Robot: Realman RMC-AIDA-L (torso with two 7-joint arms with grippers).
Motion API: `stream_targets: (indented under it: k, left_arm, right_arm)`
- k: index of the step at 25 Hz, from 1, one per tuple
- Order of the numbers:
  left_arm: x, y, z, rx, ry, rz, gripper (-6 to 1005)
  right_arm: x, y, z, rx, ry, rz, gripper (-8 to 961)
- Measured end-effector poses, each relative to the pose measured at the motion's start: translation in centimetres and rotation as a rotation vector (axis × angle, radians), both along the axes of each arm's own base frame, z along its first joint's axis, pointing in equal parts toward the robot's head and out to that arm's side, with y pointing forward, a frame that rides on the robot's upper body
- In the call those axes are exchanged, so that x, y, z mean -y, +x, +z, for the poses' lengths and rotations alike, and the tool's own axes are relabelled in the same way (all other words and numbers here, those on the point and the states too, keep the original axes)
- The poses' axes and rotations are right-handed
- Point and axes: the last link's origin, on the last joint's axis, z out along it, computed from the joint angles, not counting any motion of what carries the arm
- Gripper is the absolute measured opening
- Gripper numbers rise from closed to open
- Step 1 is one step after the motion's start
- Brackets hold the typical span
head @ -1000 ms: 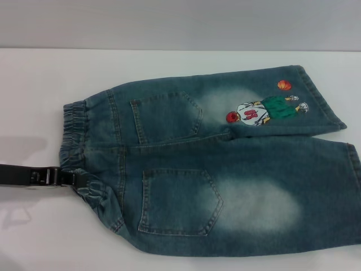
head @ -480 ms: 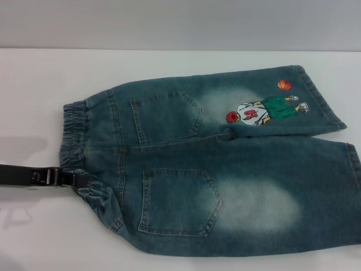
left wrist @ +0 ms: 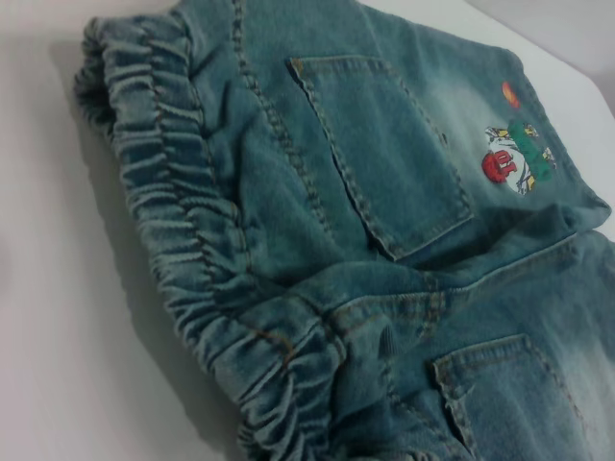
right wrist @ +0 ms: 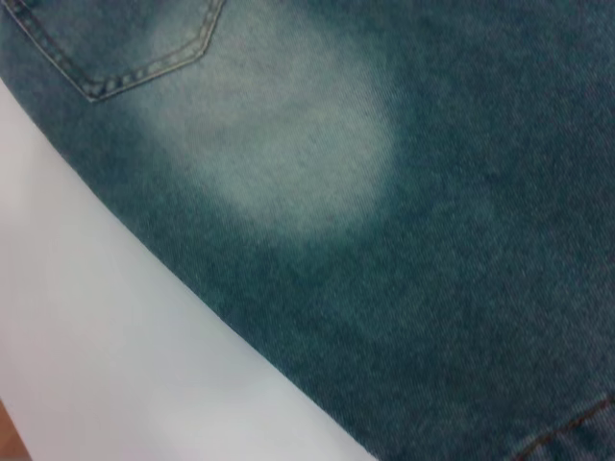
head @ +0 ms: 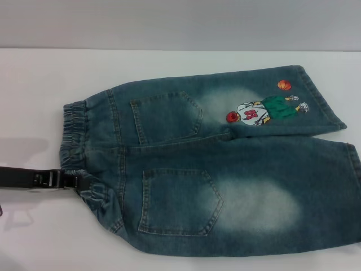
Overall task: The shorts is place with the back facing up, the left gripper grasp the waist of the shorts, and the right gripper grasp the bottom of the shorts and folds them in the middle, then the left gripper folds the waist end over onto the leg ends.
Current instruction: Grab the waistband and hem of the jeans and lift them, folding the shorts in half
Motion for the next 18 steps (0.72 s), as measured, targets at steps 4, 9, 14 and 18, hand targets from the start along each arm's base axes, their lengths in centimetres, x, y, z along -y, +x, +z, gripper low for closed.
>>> stream_targets:
  k: [4, 9, 14, 18]
  left_arm:
    - [0.1, -0.1, -0.3, 0.005, -0.008, 0.004, 45]
    - [0.1, -0.1, -0.3, 0.003, -0.008, 0.003, 45]
    - [0.1, 0.0, -0.3, 0.004, -0.009, 0.003, 45]
    - [0.1, -0.1, -0.3, 0.003, -0.010, 0.003, 45]
  right_arm:
    - [-0.2, -0.5, 0.2, -0.011, 0.008, 0.015, 676]
    - [-0.5, -1.1, 0.5, -0.025, 0.012, 0.033, 675]
    - [-0.8, -1.5, 0.6, -0.027, 0.014, 0.046, 672]
    - [-0.9, -1.7, 0.5, -0.028, 0.010, 0.055, 669]
